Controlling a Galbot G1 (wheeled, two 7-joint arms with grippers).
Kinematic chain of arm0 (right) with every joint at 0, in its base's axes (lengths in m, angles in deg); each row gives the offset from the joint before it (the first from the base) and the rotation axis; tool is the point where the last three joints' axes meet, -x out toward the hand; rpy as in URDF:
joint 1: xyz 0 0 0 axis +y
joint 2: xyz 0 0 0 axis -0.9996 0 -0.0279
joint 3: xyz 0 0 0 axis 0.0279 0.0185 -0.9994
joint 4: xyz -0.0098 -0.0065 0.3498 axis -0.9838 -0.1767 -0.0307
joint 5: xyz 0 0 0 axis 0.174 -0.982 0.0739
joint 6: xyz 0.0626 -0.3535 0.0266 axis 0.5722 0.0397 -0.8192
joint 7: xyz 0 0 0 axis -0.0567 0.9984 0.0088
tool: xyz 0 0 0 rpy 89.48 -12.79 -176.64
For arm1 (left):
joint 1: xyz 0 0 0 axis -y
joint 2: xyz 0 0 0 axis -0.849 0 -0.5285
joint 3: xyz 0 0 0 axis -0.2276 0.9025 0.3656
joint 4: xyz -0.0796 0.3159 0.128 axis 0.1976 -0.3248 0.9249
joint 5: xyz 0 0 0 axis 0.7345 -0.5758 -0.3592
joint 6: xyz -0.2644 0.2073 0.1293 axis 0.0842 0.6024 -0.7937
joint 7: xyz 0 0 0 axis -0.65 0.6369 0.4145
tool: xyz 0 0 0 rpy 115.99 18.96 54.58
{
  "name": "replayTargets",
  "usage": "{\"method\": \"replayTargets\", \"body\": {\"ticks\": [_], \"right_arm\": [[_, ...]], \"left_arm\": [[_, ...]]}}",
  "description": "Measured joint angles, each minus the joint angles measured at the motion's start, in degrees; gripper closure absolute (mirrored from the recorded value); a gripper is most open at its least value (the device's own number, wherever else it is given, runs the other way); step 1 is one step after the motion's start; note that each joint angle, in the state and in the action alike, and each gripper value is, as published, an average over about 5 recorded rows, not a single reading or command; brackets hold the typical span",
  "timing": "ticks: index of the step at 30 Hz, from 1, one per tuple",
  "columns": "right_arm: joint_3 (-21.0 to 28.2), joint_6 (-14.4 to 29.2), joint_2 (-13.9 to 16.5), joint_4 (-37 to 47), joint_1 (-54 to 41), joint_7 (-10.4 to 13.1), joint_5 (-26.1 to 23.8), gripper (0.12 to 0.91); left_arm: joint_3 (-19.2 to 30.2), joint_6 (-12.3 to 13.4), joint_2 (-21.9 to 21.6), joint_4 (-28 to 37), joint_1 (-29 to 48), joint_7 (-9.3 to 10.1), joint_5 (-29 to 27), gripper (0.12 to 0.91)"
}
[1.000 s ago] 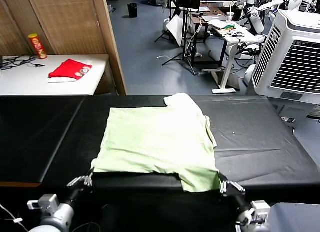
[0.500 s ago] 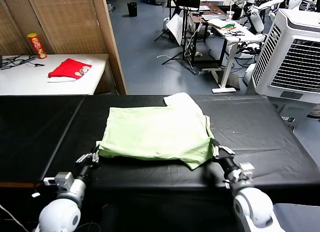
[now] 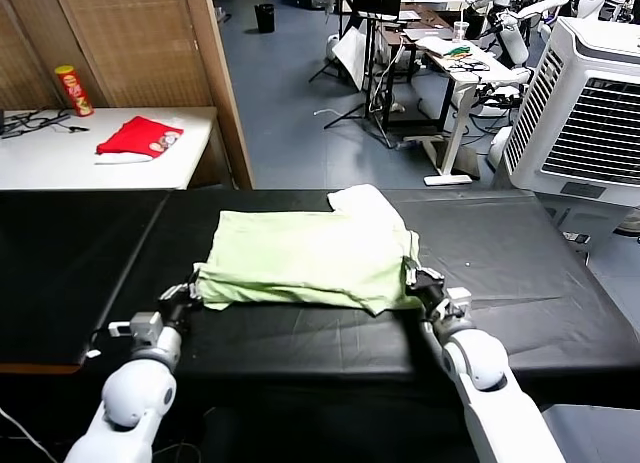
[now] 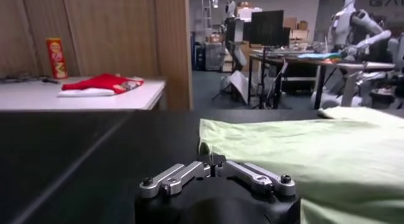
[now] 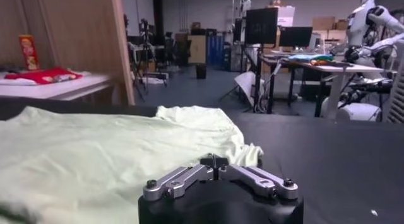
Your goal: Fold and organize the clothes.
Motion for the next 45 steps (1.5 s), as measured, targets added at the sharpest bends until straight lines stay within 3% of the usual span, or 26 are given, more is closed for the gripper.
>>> {"method": "replayTargets", "body": {"ticks": [5, 9, 12, 16, 18, 22, 27, 34, 37, 42, 45], "right_arm": [[-0.65, -1.78, 0.32, -0.65, 0.34, -1.64, 1.20, 0.866], [-1.21, -3.35, 1.54, -3.20, 2.25, -3.58, 2.20, 0.669], [-1.87, -3.88, 2.79, -6.57, 5.04, -3.84, 2.56, 0.502], [-2.91, -3.87, 3.95, -11.16, 9.59, -4.13, 1.71, 0.304], [-3.32, -3.54, 4.16, -12.40, 11.64, -4.33, 1.08, 0.250], [-3.83, -2.73, 4.08, -13.29, 14.85, -4.61, -0.05, 0.229], [-3.54, -2.07, 3.69, -13.51, 16.61, -4.93, -1.72, 0.261], [-3.32, -1.46, 3.64, -13.76, 17.26, -4.97, -3.59, 0.492], [-3.32, -1.46, 3.70, -13.94, 17.38, -4.83, -3.84, 0.604], [-3.43, -2.39, 3.89, -14.54, 17.43, -4.03, -3.80, 0.832], [-3.87, -4.17, 4.24, -15.35, 17.67, -3.01, -3.14, 0.890]], "left_arm": [[0.30, -0.62, -0.12, 1.29, 1.49, 0.55, -0.04, 0.903], [0.56, -1.29, -0.43, 1.41, 1.95, 0.26, 0.07, 0.878], [0.55, -1.57, -0.71, 1.08, 1.53, 0.06, 0.12, 0.759], [0.05, -1.83, -1.31, 0.02, 0.30, -0.27, 0.15, 0.527], [-0.24, -1.91, -1.64, -0.77, -0.66, -0.70, 0.19, 0.427], [-0.44, -2.30, -2.04, -2.74, -3.18, -1.76, 0.86, 0.261], [-0.42, -3.68, -1.74, -4.62, -5.88, -3.23, 3.66, 0.233], [-0.45, -4.00, -1.51, -4.19, -6.74, -3.63, 4.90, 0.244], [-0.51, -3.98, -1.49, -4.06, -7.00, -3.77, 5.00, 0.329], [-0.52, -4.07, -1.50, -4.07, -7.05, -4.56, 5.99, 0.577], [-0.43, -4.14, -1.81, -3.77, -7.00, -5.26, 5.98, 0.741]]}}
